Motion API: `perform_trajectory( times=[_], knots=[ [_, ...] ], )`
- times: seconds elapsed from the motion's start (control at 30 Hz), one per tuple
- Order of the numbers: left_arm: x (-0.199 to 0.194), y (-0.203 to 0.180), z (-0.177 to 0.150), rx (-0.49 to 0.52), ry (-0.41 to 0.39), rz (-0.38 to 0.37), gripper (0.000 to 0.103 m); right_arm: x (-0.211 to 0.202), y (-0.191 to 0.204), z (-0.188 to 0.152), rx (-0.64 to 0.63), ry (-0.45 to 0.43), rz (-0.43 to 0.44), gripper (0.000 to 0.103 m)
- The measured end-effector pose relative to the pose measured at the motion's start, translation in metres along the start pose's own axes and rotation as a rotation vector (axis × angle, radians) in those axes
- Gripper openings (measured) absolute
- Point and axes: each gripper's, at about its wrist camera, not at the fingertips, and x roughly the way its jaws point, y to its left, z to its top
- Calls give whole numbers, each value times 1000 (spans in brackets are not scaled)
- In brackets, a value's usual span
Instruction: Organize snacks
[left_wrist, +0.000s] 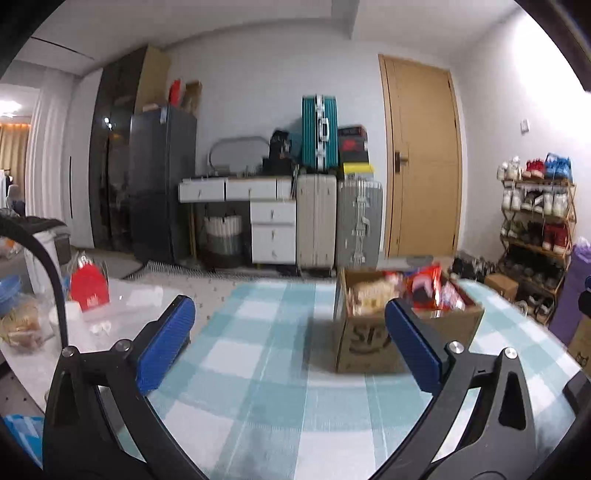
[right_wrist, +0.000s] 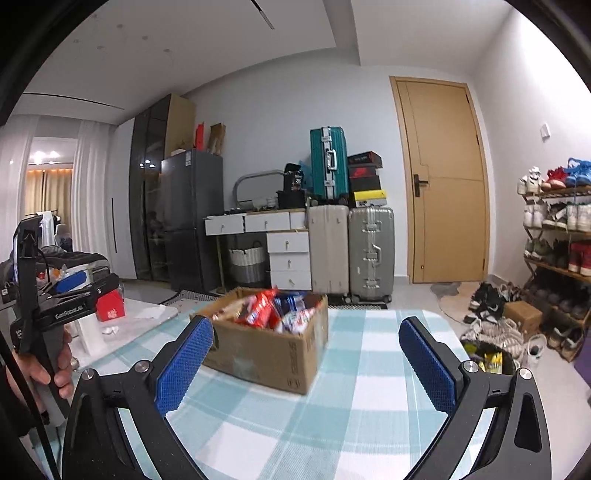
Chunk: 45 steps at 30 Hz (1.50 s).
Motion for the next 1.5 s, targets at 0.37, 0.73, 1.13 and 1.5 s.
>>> perform_trajectory(
  times=[0.37, 0.73, 1.13, 1.5],
  knots=[
    [40, -20, -52, 47, 123, -36, 103, 19, -12, -48, 29, -3, -69, 103],
    [37, -19, -55, 41, 90, -35, 103, 21, -17, -51, 61, 0, -61, 103],
    [36, -18, -54, 29, 92, -35, 103, 22, -12, -52, 29, 12, -60, 103],
    [36, -18, -55, 25, 95, -33, 103, 21, -14, -52, 33, 9, -58, 103]
  ],
)
